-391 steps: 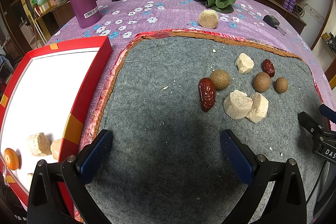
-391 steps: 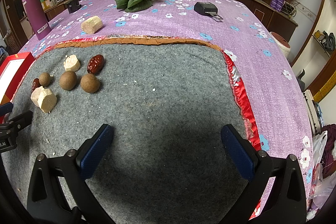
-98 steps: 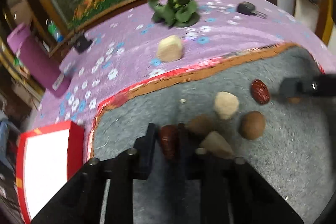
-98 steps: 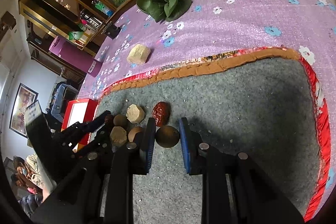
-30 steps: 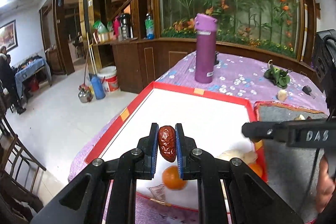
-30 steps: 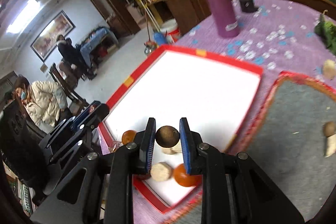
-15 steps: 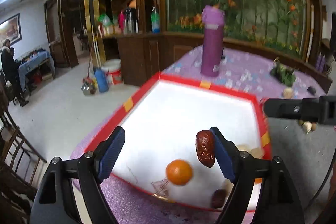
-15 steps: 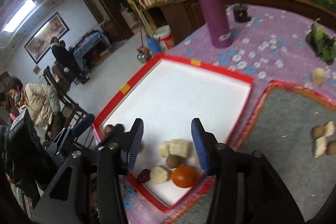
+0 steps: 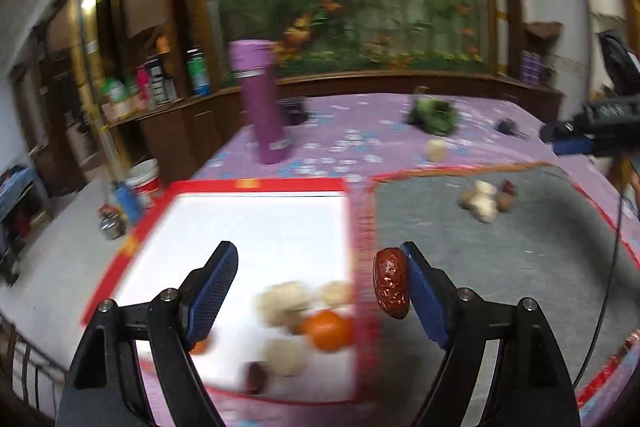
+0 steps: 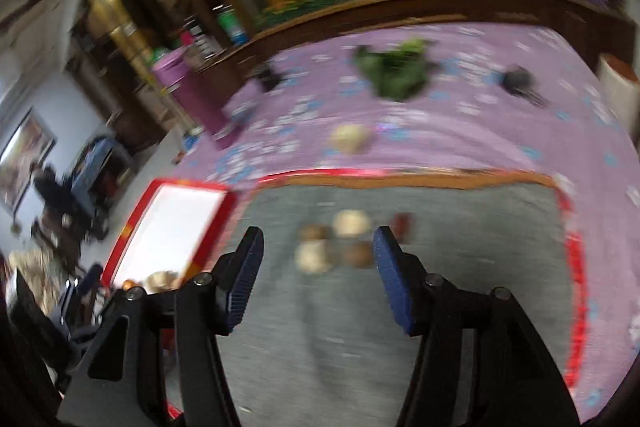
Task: Organize fruits
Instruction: 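Move both grippers back over the grey mat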
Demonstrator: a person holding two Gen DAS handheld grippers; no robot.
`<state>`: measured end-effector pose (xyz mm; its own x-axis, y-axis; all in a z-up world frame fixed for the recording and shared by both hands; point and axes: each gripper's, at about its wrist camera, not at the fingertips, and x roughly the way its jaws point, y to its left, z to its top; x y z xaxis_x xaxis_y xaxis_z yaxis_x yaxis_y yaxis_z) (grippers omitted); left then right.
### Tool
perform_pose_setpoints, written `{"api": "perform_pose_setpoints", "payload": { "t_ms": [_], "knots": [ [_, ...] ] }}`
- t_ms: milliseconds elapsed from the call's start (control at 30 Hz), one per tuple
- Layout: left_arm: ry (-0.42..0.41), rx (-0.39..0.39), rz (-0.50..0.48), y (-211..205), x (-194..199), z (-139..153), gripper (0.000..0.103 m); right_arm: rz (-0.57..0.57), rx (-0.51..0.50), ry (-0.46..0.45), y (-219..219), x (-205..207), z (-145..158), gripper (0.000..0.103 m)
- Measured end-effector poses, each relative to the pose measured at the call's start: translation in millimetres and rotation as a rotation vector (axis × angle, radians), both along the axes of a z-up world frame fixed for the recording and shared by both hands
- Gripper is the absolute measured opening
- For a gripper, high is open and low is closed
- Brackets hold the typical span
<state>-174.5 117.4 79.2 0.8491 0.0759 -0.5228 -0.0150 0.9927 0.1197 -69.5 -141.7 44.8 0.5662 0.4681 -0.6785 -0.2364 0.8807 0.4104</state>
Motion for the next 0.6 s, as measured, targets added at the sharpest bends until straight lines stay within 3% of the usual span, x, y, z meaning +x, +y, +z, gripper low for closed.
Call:
{"api": "perform_pose_setpoints", "payload": {
  "t_ms": [67,200,300,467,600],
  "knots": [
    [0.011,0.014,-0.072,-25.5,6.0,-1.1,0.082,-0.047,0.004,0.027,-30.8,8.5,-4.2,0.059],
    [0.047,0.012,-0.179,-63.2,21.2,-2.6,0.082,-0.067,0.035,0.068,-52.3,27.3,-14.5,0.059],
    [0.065,0.033,-0.214,-83.6,37.2,-5.0,0.082,-0.036,0.069,0.129,-45.3,45.5,-32.2,0.058],
    [0.129,0.014,-0.242,-98.7,60.2,-14.0,0.082,-0.032,0.118,0.194,-23.1,73.6,-59.7,0.045],
    [0.167,0.016,-0.241,-108.0,72.2,-22.9,0.081,-0.034,0.059,0.217,-2.8,87.5,-73.0,0.037]
  ]
}}
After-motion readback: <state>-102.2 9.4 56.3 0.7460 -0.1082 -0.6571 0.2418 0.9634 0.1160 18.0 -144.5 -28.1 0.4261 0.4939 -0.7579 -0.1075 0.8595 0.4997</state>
